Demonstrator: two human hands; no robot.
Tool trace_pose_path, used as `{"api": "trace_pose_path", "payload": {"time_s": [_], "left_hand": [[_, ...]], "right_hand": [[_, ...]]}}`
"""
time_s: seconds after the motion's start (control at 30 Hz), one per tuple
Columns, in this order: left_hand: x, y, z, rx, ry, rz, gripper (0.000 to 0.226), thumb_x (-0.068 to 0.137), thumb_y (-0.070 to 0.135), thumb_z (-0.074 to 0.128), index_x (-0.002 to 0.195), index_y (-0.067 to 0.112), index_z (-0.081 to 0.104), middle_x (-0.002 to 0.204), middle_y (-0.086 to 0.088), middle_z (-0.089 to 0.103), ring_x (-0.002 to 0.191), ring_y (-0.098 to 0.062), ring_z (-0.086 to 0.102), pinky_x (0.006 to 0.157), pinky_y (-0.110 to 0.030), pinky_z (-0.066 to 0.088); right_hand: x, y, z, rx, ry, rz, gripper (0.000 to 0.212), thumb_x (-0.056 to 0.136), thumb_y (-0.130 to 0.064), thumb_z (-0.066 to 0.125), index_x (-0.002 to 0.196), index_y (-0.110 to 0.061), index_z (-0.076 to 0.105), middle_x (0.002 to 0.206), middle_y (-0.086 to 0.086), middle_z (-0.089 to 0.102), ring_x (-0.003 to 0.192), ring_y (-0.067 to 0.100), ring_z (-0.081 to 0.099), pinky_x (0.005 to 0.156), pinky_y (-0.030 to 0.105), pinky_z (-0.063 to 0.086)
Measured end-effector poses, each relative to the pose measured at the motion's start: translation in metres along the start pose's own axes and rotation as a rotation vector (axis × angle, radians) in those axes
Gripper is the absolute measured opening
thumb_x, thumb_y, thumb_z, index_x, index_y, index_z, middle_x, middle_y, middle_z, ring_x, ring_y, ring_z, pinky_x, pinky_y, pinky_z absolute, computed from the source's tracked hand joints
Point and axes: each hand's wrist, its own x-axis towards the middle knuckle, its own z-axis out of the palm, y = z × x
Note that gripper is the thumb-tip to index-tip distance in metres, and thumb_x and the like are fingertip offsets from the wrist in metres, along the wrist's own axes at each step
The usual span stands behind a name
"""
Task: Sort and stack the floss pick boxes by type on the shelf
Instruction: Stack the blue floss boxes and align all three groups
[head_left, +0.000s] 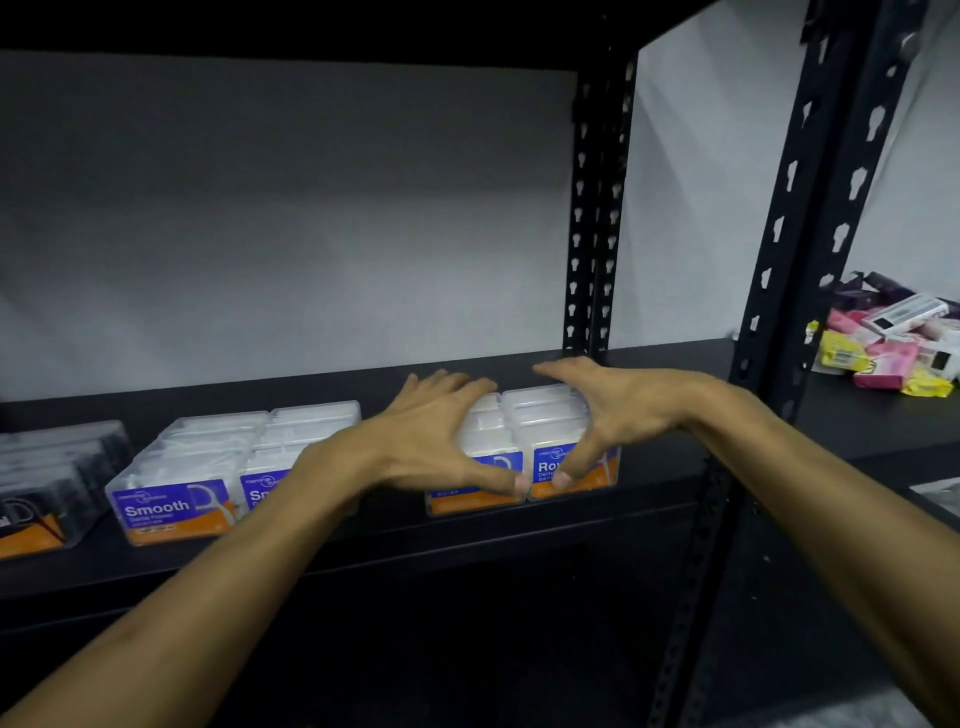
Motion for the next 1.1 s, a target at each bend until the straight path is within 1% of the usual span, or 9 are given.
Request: {"api": "trace_pose_path", "payload": {"time_s": [0.1,0.17,0.37,0.57,0.7,0.83,0.93,1.03,1.1], "left_hand": [[0.003,-0.003,0.01,-0.076,-0.005,-0.011,0.106,0.065,0.077,0.069,0.151,0.035,0.024,0.142,0.002,0.042,0.13,-0.022,0.037,0.112,-0.039,0.033],[0.005,-0.006,0.012,-0.079,0.001,-0.011,0.105,0.064,0.078,0.068,0.15,0.036,0.024,0.137,0.004,0.043,0.123,-0.019,0.038,0.107,-0.039,0.037],[0.008,-0.007,0.013,-0.044,0.011,-0.003,0.102,0.065,0.078,0.066,0.148,0.036,0.025,0.132,0.005,0.044,0.116,-0.018,0.038,0.105,-0.043,0.038],[0.008,-0.005,0.013,0.009,0.0,-0.01,0.103,0.066,0.08,0.062,0.15,0.034,0.023,0.135,0.003,0.045,0.117,-0.02,0.041,0.102,-0.04,0.037],[0.005,-0.005,0.008,0.063,0.037,0.009,0.108,0.06,0.089,0.056,0.149,0.035,0.027,0.143,0.003,0.045,0.123,-0.021,0.045,0.105,-0.04,0.037],[-0.011,-0.003,-0.01,-0.088,0.103,0.012,0.116,0.058,0.093,0.053,0.154,0.037,0.021,0.165,0.004,0.013,0.149,-0.021,0.02,0.118,-0.048,0.028],[-0.029,-0.004,-0.031,-0.192,0.213,-0.017,0.101,0.068,0.086,0.052,0.153,0.037,0.028,0.166,0.006,0.014,0.149,-0.017,0.021,0.117,-0.049,0.03],[-0.053,-0.024,-0.049,-0.282,0.369,-0.054,0.08,0.081,0.075,0.049,0.148,0.032,0.04,0.159,0.008,0.032,0.143,-0.013,0.033,0.112,-0.035,0.031],[-0.072,-0.046,-0.057,-0.325,0.443,-0.108,0.072,0.086,0.072,0.044,0.145,0.03,0.045,0.154,0.009,0.041,0.139,-0.012,0.039,0.106,-0.03,0.032]], "right_hand": [[0.004,-0.003,0.007,-0.051,-0.009,-0.003,0.129,0.055,-0.055,0.09,0.155,-0.033,0.013,0.146,-0.008,0.032,0.133,0.016,0.04,0.108,0.034,0.041],[0.006,-0.002,0.011,-0.057,0.016,-0.015,0.125,0.055,-0.055,0.09,0.154,-0.034,0.017,0.138,-0.008,0.035,0.126,0.016,0.042,0.104,0.034,0.043],[0.006,-0.001,0.013,-0.027,0.043,-0.027,0.117,0.056,-0.051,0.091,0.149,-0.035,0.022,0.129,-0.008,0.037,0.117,0.014,0.044,0.098,0.034,0.047],[0.006,-0.004,0.012,-0.054,0.028,-0.026,0.117,0.056,-0.052,0.091,0.149,-0.034,0.022,0.126,-0.008,0.037,0.117,0.013,0.041,0.099,0.034,0.046],[0.004,-0.008,0.009,-0.108,0.018,-0.011,0.128,0.054,-0.057,0.09,0.154,-0.032,0.015,0.144,-0.008,0.032,0.13,0.015,0.039,0.109,0.035,0.04],[-0.008,-0.011,0.0,-0.001,0.049,0.016,0.14,0.05,-0.063,0.089,0.156,-0.038,0.001,0.163,-0.01,0.013,0.147,0.018,0.026,0.118,0.037,0.03],[-0.024,-0.018,-0.01,0.192,0.169,0.023,0.121,0.063,-0.058,0.084,0.157,-0.034,0.011,0.162,-0.002,0.025,0.144,0.02,0.034,0.115,0.038,0.034],[-0.029,-0.035,-0.006,0.385,0.379,0.012,0.101,0.067,-0.059,0.079,0.152,-0.032,0.031,0.148,0.001,0.048,0.132,0.017,0.049,0.111,0.041,0.041],[-0.027,-0.057,0.003,0.485,0.471,-0.011,0.087,0.071,-0.059,0.078,0.146,-0.031,0.041,0.137,-0.002,0.057,0.124,0.014,0.056,0.108,0.041,0.046]]}}
